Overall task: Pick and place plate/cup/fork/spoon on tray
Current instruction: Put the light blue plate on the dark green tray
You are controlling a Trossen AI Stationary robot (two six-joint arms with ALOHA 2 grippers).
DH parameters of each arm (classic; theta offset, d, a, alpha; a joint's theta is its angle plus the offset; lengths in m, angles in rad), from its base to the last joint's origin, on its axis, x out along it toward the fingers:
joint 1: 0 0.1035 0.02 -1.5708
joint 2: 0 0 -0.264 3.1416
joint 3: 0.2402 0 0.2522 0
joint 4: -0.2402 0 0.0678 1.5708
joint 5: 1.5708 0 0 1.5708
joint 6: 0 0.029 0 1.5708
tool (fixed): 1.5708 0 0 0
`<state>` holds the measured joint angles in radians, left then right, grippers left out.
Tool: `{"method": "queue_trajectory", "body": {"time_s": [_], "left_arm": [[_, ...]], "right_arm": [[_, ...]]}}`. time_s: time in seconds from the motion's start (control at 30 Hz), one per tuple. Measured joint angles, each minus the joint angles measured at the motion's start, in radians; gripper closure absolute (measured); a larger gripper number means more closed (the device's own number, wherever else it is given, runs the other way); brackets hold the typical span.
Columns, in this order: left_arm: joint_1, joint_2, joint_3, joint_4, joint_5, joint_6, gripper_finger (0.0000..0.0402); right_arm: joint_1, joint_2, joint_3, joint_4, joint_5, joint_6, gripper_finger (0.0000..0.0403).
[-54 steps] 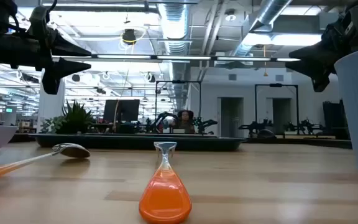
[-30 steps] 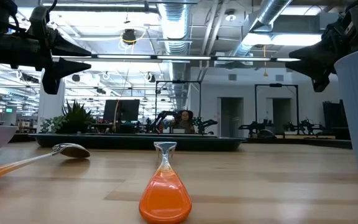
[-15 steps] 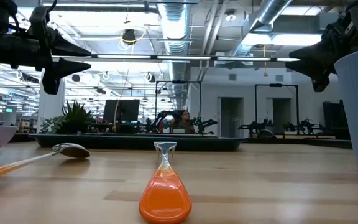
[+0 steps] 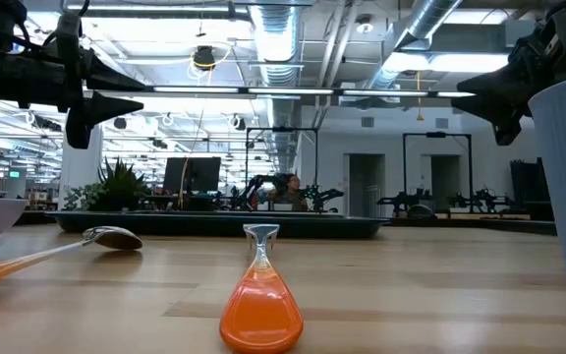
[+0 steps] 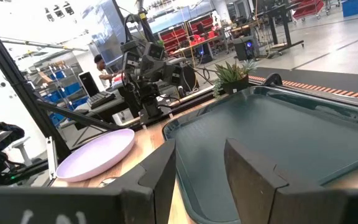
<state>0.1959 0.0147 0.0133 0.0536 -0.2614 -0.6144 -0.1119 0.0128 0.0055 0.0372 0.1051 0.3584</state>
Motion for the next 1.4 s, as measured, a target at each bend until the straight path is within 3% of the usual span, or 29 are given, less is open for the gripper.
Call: {"method": "queue_trajectory", "body": {"time_s": [0.1, 0.3, 0.53, 0.8, 1.03, 1.2, 1.3, 1.4], "left_arm": [[0.0, 0.0, 0.0, 0.004, -0.009, 0.0, 0.0262], [0.0, 0.0, 0.0, 0.003, -0.012, -0.015, 0.0262], [0.0, 0.0, 0.0, 0.005, -0.033, -0.06, 0.0262], [0.0, 0.0, 0.0, 0.094, -0.091, -0.307, 0.0262], [-0.002, 0.035, 0.04, 0.174, 0.173, -0.459, 0.0262], [-0.001, 0.178, 0.157, 0.149, 0.306, -0.535, 0.027], [-0.001, 0.298, 0.269, 0.045, 0.439, -0.517, 0.0277], [-0.001, 0.425, 0.399, -0.169, 0.614, -0.452, 0.0283]], "right_arm": [[0.0, 0.0, 0.0, -0.002, 0.005, -0.017, 0.0242], [-0.026, 0.0, 0.0, 0.001, 0.056, -0.25, 0.0242], [-0.03, 0.0, 0.0, 0.001, 0.055, -0.283, 0.0242], [-0.024, 0.0, 0.0, 0.047, 0.063, 0.085, 0.0242], [-0.028, 0.0, 0.0, 0.063, 0.062, 0.29, 0.0242], [-0.028, 0.0, 0.0, 0.074, 0.077, 0.309, 0.0242], [-0.032, 0.0, 0.0, 0.071, 0.08, 0.312, 0.0242], [-0.042, 0.0, 0.0, 0.058, 0.08, 0.315, 0.0242]]}}
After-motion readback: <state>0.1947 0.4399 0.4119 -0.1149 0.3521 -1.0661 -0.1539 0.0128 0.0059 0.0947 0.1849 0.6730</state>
